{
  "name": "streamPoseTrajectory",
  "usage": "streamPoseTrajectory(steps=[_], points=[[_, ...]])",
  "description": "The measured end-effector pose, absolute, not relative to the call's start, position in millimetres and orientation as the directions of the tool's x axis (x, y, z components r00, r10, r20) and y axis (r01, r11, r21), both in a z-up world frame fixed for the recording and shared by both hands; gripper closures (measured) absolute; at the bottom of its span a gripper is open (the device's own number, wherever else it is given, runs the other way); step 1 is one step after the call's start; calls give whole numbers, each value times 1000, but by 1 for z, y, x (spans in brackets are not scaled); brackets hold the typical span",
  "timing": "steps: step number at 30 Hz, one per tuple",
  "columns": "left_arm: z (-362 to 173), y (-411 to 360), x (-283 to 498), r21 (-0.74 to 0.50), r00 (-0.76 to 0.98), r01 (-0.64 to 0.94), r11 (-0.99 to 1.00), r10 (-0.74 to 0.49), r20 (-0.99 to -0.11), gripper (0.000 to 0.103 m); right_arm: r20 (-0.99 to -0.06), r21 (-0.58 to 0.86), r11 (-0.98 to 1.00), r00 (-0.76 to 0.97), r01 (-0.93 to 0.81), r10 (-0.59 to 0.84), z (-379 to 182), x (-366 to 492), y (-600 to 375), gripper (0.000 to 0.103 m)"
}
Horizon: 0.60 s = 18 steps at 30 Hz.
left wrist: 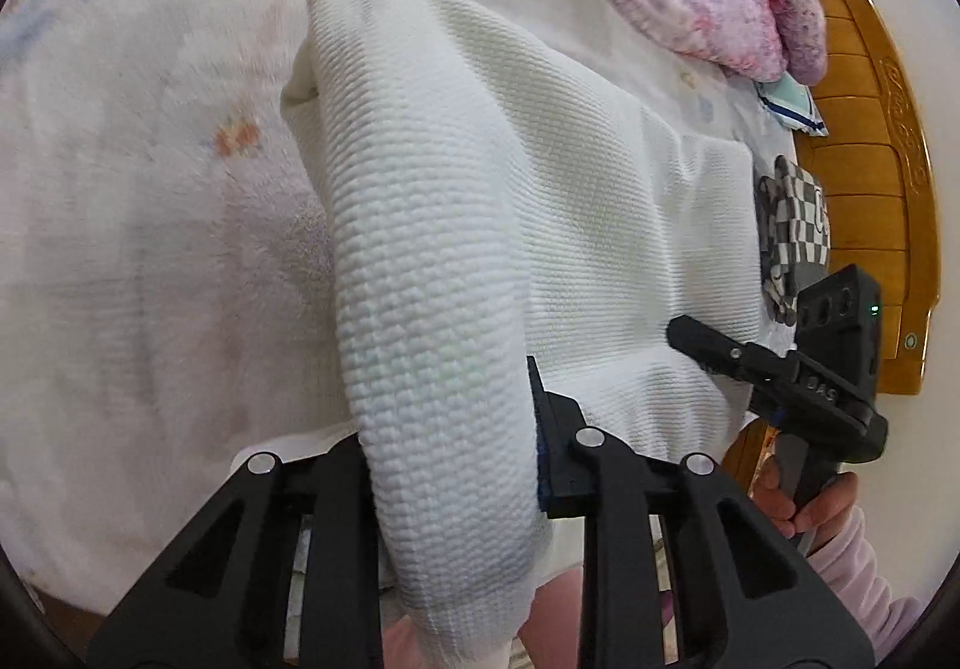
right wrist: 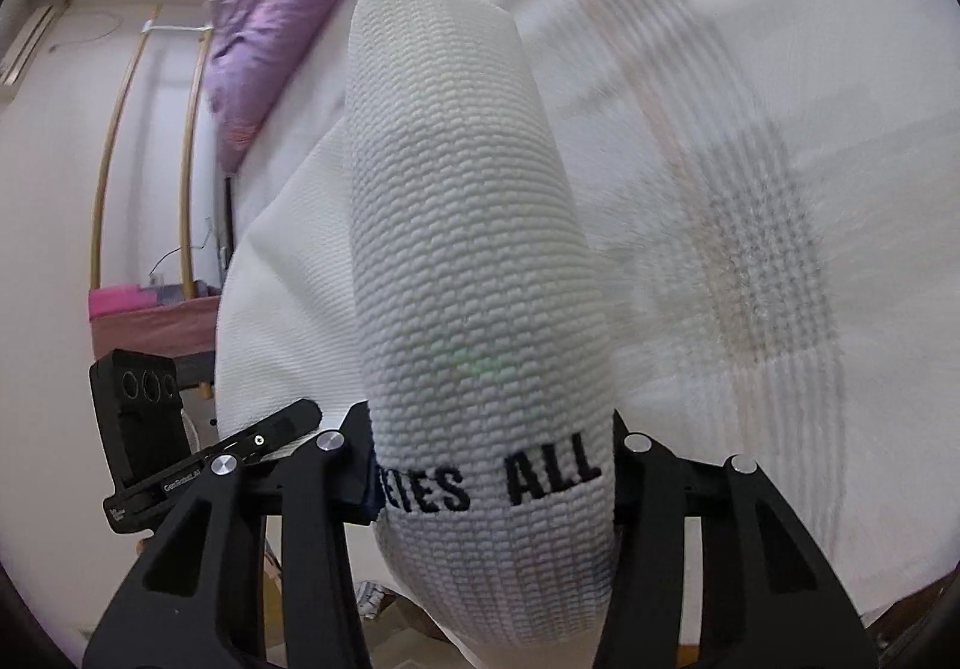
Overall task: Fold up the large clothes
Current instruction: 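Carry the jacket bundle with both tools onto the stack of folded clothes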
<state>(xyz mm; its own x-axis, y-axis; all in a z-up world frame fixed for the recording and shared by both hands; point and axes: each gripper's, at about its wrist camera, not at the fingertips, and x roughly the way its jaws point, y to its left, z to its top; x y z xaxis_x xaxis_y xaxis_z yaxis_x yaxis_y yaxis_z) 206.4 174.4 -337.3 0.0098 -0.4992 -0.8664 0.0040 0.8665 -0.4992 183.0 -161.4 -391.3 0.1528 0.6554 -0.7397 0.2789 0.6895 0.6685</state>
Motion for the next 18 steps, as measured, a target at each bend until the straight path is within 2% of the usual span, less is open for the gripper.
streamPoseTrajectory(steps=[12, 18], points=[[-209, 118, 149, -485, 110, 175, 857, -507, -855, 79, -722, 680, 713, 327, 171, 611, -254, 130, -184, 59], [-173, 60, 111, -450, 138, 251, 857, -492, -860, 79, -698, 688, 711, 404, 147, 592, -220, 95, -232, 59]])
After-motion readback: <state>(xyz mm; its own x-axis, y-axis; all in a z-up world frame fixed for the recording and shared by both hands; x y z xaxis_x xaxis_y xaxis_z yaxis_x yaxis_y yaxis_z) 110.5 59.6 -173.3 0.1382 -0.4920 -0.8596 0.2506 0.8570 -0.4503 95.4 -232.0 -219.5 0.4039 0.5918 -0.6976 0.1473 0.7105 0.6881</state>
